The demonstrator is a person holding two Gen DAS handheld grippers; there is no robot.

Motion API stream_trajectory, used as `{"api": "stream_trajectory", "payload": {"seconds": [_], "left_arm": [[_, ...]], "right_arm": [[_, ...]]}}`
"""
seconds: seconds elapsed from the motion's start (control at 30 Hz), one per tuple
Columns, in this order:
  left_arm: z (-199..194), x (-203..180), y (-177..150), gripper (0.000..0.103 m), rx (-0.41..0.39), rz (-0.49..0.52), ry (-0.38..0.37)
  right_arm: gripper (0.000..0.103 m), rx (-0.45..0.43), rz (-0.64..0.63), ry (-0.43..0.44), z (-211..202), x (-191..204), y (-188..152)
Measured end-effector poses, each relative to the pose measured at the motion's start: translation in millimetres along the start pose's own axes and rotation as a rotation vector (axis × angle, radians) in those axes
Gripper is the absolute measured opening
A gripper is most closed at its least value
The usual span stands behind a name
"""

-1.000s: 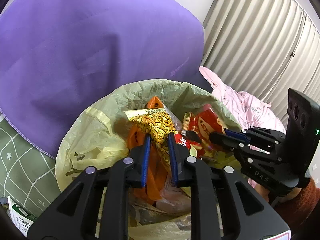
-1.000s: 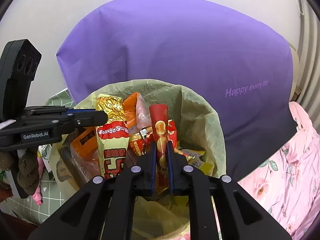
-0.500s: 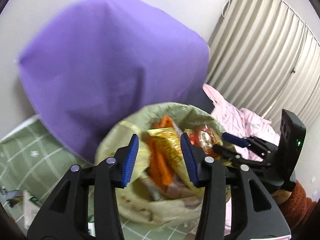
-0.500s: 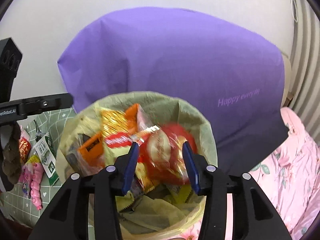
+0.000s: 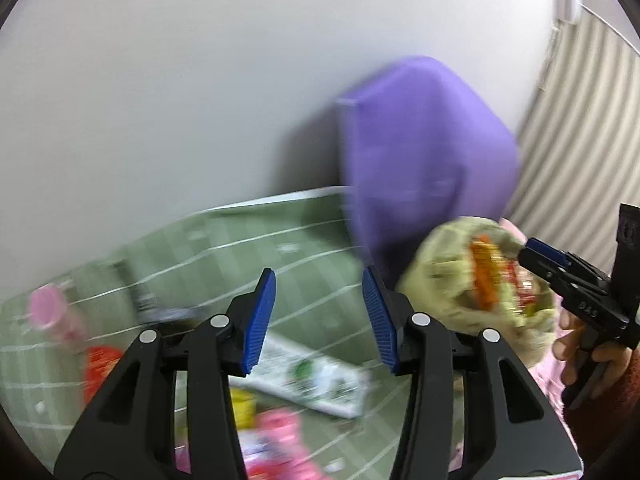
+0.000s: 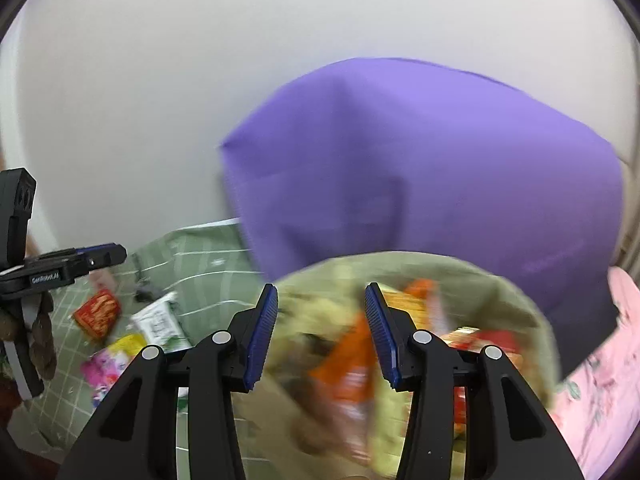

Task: Collect trash
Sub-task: 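Move both tools back to the items on the tablecloth, then grasp the black plastic strip with the right gripper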

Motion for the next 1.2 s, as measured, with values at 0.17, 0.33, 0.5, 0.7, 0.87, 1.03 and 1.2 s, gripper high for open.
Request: {"api": "stream_trajectory", "payload": {"seconds": [0.17,0.33,0.5,0.7,0.87,1.03,1.2], "left_arm": [[-40.3,75.5,-21.4,0.043,-0.036,-0.107,0.143],[-77.8,132.6,-49.9,0.044,-0.062,-0.207,0.248],[-99.8,160.5,-71.6,0.044,-0.064,-0.262,0.313],[-114.9,172.1,-90.9,0.044,-0.058,-0.258,0.339],[-116.0,184.6,-107.7,0.046,-0.038,-0.277,0.338],[-119.7,202.0,-119.4,0.046,-0.033,-0.294,0.352],[-117.8,216.8,-123.4,0.046,-0.037,-0.336,0.348]], "right_arm": [[0.043,0.033,-0.07,0.126,27.7,61.9,-3.5],[0.043,0.08,-0.159,0.25,50.6,123.4,-12.4],[0.043,0.102,-0.268,0.346,77.2,186.1,-13.5],[0.043,0.15,-0.384,0.453,117.4,253.5,-12.5],[0.043,0.244,-0.505,0.468,167.3,290.2,-24.2],[0.043,0.382,-0.566,0.464,209.8,302.6,-43.6],[0.043,0.415,-0.566,0.476,217.7,313.1,-43.3]]}}
Point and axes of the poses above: each gripper's, at about its wrist camera, not at the fingertips, and z roughly the way its jaws point, x to its left, y to its top, the point moved 6 cm from there along z, roughly the way its jaws point, and after that the axes turned 5 degrees about -y, right-handed, at the moved point
